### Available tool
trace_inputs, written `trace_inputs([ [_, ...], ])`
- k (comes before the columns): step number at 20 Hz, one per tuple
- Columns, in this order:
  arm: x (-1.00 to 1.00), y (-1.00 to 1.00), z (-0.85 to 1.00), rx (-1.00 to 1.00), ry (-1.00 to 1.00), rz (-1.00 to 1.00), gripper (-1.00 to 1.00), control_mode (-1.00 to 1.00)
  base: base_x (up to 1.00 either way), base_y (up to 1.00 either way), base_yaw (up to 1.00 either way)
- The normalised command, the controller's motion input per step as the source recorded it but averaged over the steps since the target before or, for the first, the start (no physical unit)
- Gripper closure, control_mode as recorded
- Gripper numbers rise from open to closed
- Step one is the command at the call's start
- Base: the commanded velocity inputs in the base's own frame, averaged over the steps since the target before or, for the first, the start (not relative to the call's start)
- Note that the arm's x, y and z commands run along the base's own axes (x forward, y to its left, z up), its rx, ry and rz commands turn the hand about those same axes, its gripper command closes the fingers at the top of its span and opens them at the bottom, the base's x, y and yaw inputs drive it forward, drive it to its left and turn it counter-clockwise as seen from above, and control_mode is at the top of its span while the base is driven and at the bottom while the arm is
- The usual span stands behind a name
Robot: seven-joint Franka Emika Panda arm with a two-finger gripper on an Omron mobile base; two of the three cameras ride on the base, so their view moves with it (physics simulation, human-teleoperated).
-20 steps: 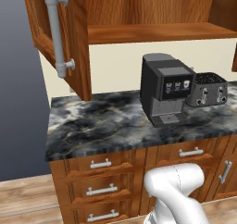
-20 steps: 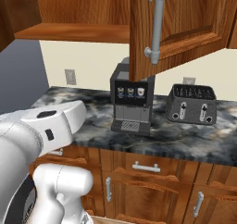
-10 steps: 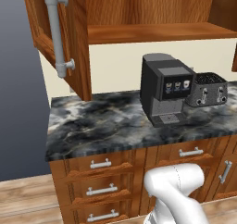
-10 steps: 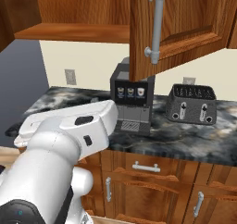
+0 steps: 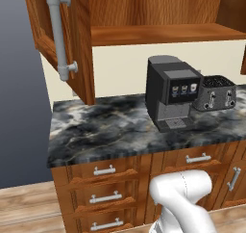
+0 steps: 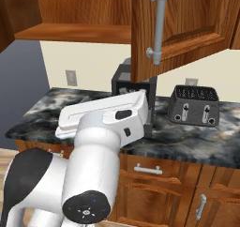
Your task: Close all open cabinet doors.
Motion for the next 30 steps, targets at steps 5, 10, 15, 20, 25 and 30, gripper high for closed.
trace_inputs([
  [5,0.51,-0.26,0.0,0.0,-0.09,0.05,-1.0,-1.0,0.0,0.0,0.0],
  [10,0.4,-0.25,0.0,0.0,-0.02,0.04,-1.0,-1.0,0.0,0.0,0.0],
  [15,0.25,-0.28,0.02,0.0,0.01,0.02,-1.0,-1.0,0.0,0.0,0.0],
  [20,0.22,-0.21,0.0,0.0,0.06,0.03,-1.0,-1.0,0.0,0.0,0.0],
  [25,0.31,-0.15,0.0,0.0,0.06,0.04,-1.0,-1.0,0.0,0.0,0.0],
  [30,0.37,-0.12,0.0,0.0,0.03,0.04,-1.0,-1.0,0.0,0.0,0.0],
])
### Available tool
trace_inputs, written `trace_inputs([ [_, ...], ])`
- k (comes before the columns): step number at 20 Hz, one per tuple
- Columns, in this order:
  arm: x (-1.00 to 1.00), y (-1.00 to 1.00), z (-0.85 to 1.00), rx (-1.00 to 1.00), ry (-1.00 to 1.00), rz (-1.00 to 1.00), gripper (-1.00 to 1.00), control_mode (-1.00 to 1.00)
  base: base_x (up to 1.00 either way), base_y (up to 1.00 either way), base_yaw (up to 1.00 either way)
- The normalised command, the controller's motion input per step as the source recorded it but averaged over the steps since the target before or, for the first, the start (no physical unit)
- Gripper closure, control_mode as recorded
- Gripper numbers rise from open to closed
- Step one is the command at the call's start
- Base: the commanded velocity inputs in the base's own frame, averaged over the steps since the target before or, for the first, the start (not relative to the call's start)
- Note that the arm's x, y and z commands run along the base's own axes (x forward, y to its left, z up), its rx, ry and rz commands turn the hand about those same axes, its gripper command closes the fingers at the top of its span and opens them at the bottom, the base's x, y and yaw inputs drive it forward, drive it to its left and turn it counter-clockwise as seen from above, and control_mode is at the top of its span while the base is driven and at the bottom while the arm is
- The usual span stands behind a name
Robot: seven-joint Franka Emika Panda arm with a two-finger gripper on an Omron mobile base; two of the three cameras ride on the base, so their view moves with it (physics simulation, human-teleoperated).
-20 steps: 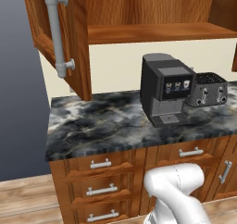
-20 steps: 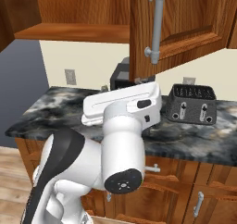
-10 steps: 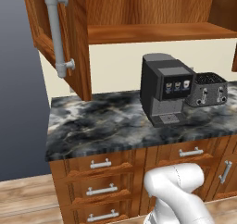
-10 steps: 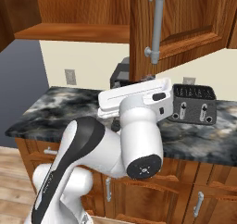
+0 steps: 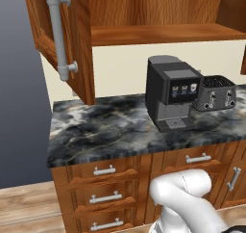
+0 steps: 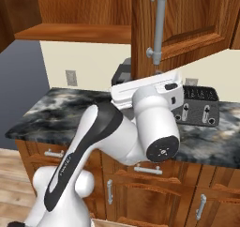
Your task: Close all open cabinet doors.
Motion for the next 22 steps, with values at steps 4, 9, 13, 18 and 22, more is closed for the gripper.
trace_inputs([
  [4,0.4,-0.01,-0.01,0.0,0.0,0.03,-1.0,-1.0,0.0,0.0,0.0],
  [9,0.56,0.05,-0.09,0.0,0.0,0.03,-1.0,-1.0,0.0,0.0,0.0],
  [13,0.7,0.22,-0.2,-0.01,0.02,0.01,-1.0,-1.0,0.0,0.0,0.0],
  [18,0.78,0.29,-0.23,-0.02,0.04,0.0,-1.0,-1.0,0.0,0.0,0.0],
  [22,0.82,0.28,-0.21,-0.01,0.04,0.0,-1.0,-1.0,0.0,0.0,0.0],
])
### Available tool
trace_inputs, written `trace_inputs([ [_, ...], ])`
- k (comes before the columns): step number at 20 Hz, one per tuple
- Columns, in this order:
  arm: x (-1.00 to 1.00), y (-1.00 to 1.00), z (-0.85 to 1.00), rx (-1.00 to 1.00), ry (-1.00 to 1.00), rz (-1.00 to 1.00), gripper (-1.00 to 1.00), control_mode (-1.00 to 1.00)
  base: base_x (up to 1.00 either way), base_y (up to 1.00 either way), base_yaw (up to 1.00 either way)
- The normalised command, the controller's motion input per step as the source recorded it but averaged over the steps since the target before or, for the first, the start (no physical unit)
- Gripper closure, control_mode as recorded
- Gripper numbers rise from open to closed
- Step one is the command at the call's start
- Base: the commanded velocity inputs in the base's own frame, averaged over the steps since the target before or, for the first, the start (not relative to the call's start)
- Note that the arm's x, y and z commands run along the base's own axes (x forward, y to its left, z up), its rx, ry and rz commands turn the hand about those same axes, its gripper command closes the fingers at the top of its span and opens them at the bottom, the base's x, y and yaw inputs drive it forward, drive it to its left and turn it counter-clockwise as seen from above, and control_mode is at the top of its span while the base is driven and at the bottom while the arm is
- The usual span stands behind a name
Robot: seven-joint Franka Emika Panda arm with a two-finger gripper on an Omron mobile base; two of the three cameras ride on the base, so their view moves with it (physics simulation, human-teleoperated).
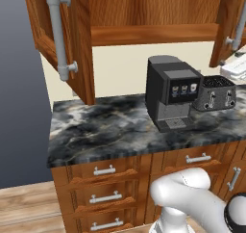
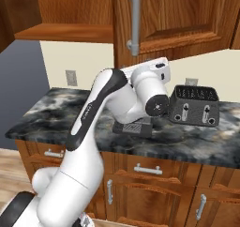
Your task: Close all open cabinet doors.
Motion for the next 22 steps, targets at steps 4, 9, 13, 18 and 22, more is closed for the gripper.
trace_inputs([
  [4,0.85,0.27,-0.13,0.0,0.02,0.0,-1.0,-1.0,0.0,0.0,0.0],
  [9,0.86,0.25,-0.01,0.0,0.0,0.02,-1.0,-1.0,0.0,0.0,0.0],
  [13,0.86,0.24,0.0,0.0,0.0,0.03,-1.0,-1.0,0.0,0.0,0.0],
  [18,0.84,0.25,-0.04,0.0,0.01,0.02,-1.0,-1.0,0.0,0.0,0.0],
  [22,0.8,0.24,-0.04,0.0,0.02,0.02,-1.0,-1.0,0.0,0.0,0.0],
])
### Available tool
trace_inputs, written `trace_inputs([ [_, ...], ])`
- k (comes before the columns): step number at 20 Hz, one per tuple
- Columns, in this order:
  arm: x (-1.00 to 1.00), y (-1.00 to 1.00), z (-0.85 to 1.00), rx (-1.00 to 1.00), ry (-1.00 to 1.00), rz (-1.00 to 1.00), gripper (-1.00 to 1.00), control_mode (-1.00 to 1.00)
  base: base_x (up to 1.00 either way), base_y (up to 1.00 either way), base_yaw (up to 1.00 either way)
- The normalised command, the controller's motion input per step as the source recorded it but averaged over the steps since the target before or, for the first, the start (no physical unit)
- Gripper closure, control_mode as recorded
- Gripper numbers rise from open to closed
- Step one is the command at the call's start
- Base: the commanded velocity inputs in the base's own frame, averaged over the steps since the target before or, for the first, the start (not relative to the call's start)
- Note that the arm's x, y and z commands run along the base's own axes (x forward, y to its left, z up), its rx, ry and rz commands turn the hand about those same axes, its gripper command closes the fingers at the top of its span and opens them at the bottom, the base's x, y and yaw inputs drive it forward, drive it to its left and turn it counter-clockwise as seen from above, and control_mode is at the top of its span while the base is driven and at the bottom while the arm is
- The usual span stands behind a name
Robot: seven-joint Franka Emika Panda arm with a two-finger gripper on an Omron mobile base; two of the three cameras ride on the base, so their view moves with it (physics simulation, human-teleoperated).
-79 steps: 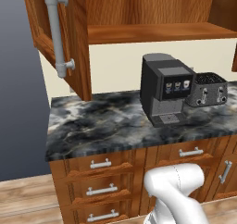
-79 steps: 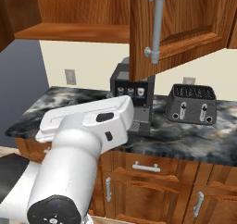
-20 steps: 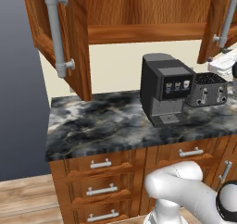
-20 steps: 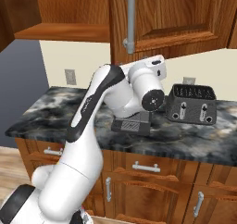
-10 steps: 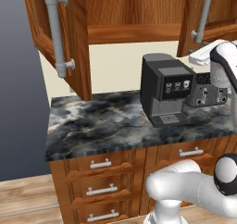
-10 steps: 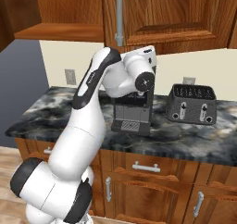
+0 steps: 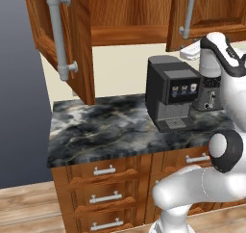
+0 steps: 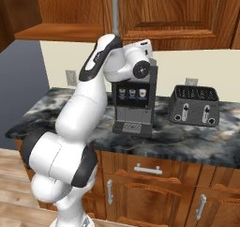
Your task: Close all open cabinet doors.
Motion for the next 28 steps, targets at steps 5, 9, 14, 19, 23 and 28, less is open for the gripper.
trace_inputs([
  [5,0.79,0.26,-0.04,0.0,0.04,0.02,-1.0,-1.0,0.0,0.0,0.0],
  [9,0.78,0.28,-0.07,-0.01,0.06,0.01,-1.0,-1.0,0.0,0.0,0.0],
  [14,0.76,0.27,-0.11,-0.01,0.07,0.01,-1.0,-1.0,0.0,0.0,0.0],
  [19,0.74,0.28,-0.15,-0.02,0.08,0.02,-1.0,-1.0,0.0,0.0,0.0],
  [23,0.6,0.36,-0.34,-0.05,0.1,0.03,-1.0,-1.0,0.0,0.0,0.0],
  [28,0.23,0.54,-0.69,-0.11,0.09,0.06,-1.0,-1.0,0.0,0.0,0.0],
])
